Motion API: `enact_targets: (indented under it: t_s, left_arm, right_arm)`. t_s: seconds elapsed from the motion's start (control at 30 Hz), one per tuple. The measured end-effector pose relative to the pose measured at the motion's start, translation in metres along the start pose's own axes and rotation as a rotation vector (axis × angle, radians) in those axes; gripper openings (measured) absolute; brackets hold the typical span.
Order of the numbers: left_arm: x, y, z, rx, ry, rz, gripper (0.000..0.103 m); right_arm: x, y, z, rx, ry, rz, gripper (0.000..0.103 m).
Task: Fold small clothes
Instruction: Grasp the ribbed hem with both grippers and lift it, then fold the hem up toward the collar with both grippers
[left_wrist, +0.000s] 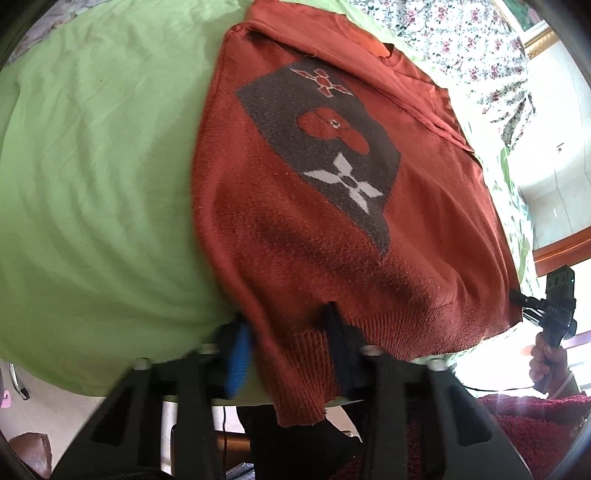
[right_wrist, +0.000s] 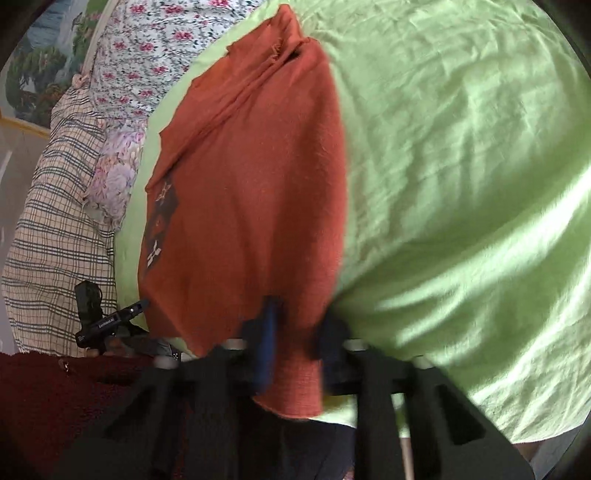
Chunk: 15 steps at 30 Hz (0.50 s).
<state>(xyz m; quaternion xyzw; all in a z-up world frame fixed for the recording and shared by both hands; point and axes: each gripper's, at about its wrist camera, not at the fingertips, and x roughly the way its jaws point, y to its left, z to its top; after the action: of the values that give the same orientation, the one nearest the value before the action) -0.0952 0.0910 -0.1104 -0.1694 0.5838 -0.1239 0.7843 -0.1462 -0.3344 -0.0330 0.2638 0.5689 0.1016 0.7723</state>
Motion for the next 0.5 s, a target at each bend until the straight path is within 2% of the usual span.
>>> enact_targets:
  t_s: [0.03, 0.13, 0.17, 0.2, 0.27, 0.3, 0.37, 0.4, 0.5]
  left_arm:
    - [-0.001, 0.002, 0.000, -0.004, 0.005, -0.015, 0.010]
    - [-0.011, 0.003, 0.001, -0.004, -0.023, -0.041, 0.008]
    - [-0.012, 0.003, 0.002, -0.003, -0.020, -0.043, 0.009]
    - [-0.008, 0.006, 0.003, -0.012, 0.005, -0.041, 0.014]
    - [0.003, 0.011, 0.003, -0.037, 0.057, -0.056, 0.021]
    - [0.003, 0.013, 0.002, -0.038, 0.056, -0.061, 0.020]
    - [0.004, 0.011, 0.004, -0.018, 0.052, -0.073, 0.016]
    - [0.002, 0.008, 0.005, 0.001, 0.042, -0.076, 0.008]
    - [-0.007, 0.003, 0.006, 0.027, 0.006, -0.086, 0.005]
  right_arm:
    - [0.000, 0.000, -0.001, 0.010, -0.007, 0.009, 0.009]
    - [-0.007, 0.001, -0.001, 0.038, -0.046, 0.065, 0.009]
    - [-0.009, -0.002, -0.002, 0.066, -0.067, 0.094, 0.009]
    - [-0.011, -0.008, -0.003, 0.098, -0.077, 0.111, 0.010]
    - [-0.007, -0.015, -0.005, 0.121, -0.061, 0.082, 0.010]
    - [-0.003, -0.016, -0.006, 0.123, -0.046, 0.066, 0.010]
    - [0.001, -0.014, -0.009, 0.113, -0.051, 0.076, 0.010]
    - [0.001, -0.010, -0.009, 0.100, -0.055, 0.070, 0.010]
    - [-0.001, -0.001, -0.009, 0.086, -0.075, 0.110, 0.009]
